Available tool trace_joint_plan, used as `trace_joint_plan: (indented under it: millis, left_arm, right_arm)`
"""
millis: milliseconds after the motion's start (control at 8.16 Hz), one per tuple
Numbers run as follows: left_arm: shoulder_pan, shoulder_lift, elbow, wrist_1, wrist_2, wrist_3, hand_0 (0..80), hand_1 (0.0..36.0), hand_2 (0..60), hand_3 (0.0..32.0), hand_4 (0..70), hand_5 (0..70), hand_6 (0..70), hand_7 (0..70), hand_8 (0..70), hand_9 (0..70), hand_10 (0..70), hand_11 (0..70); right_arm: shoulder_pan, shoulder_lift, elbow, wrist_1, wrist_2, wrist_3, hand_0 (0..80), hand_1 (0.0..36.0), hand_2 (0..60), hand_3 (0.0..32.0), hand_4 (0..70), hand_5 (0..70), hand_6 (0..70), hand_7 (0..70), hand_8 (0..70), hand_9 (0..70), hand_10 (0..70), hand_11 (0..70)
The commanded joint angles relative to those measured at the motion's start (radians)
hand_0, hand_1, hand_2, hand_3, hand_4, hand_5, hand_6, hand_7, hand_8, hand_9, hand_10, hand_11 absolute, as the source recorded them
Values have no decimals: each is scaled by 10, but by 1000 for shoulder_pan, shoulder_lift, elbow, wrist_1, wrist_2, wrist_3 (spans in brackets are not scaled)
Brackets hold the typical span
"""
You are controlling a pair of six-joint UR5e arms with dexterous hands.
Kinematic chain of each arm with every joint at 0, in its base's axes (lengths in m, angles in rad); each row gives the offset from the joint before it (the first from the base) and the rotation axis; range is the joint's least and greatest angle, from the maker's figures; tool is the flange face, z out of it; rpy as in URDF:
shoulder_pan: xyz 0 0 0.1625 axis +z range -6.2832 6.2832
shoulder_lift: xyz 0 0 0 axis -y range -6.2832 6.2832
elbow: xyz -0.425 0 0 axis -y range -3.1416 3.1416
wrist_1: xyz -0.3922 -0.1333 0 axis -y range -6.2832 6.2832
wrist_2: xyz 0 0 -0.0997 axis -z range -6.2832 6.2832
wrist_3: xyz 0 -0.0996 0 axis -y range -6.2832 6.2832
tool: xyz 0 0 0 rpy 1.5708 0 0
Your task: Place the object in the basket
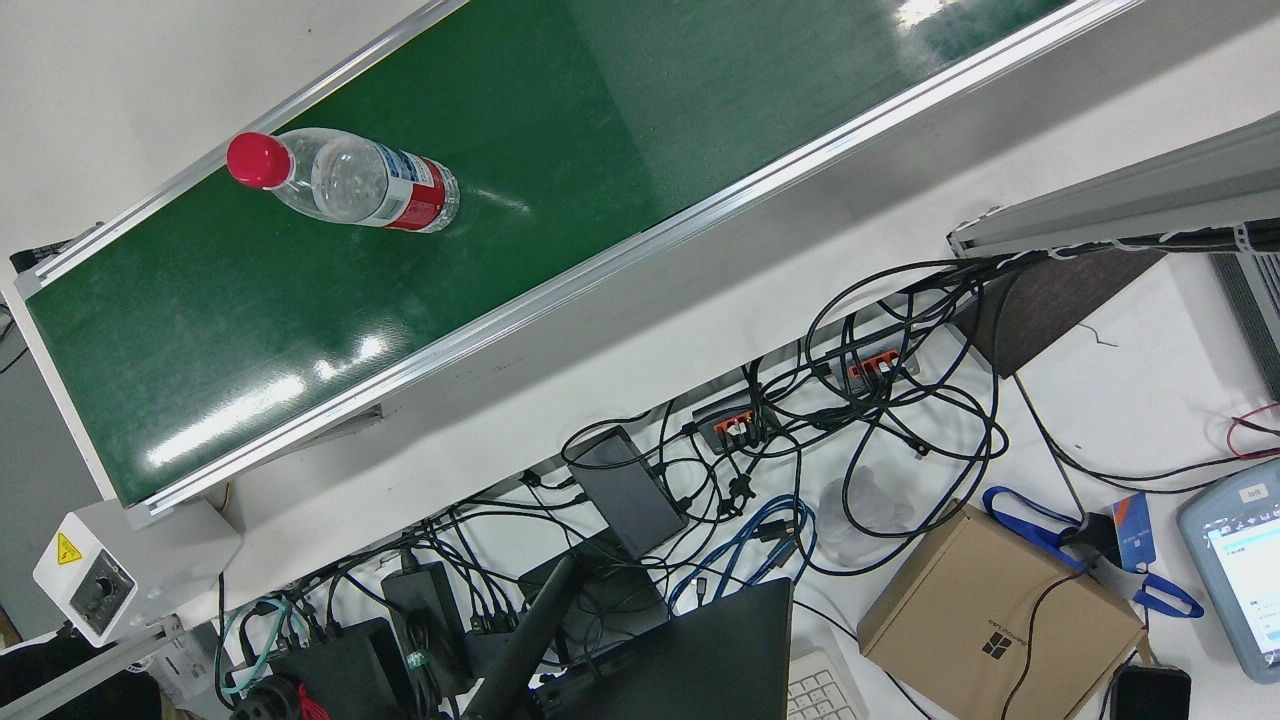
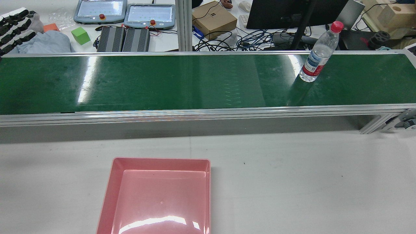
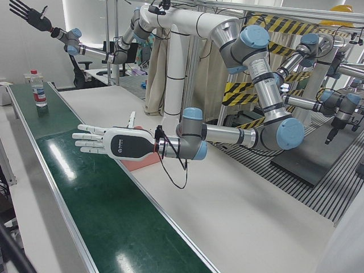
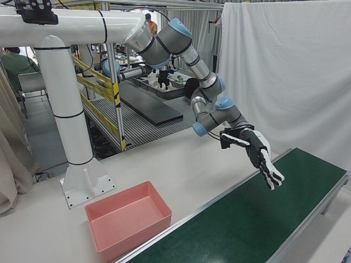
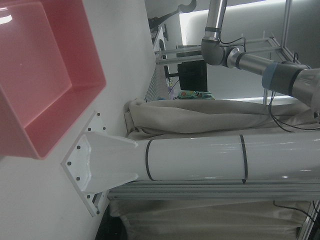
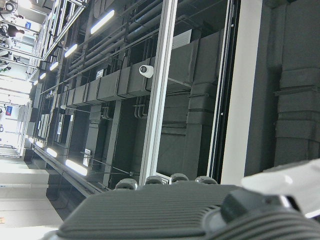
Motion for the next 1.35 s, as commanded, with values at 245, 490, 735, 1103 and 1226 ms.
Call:
trace_joint_plan:
  millis: [245,490,735,1103,1226]
  left_arm:
    - [0,1,-2,0,0,0,418,0,0,0,97,64,0,0,15,9,38,57]
    - [0,1,-5,0,0,-1,420,0,0,0,99,68,0,0,17,12,38,57]
    - [0,1,-6,0,0,0,419,0,0,0,98,69,0,0,17,13,39,58]
    - [-1,1,-8,0,0,0,416,0,0,0,95,69,0,0,16,11,39,58]
    - [0,1,-9,0,0,0,418,0,0,0,95,70,0,0,17,12,39,58]
  right_arm:
    - [0,0,0,0,0,0,0,0,0,0,0,0,0,0,0,0,0,0]
    - [0,0,0,0,0,0,0,0,0,0,0,0,0,0,0,0,0,0]
    - [0,0,0,0,0,0,0,0,0,0,0,0,0,0,0,0,0,0]
    - [0,0,0,0,0,0,0,0,0,0,0,0,0,0,0,0,0,0]
    - [0,0,0,0,0,0,0,0,0,0,0,0,0,0,0,0,0,0]
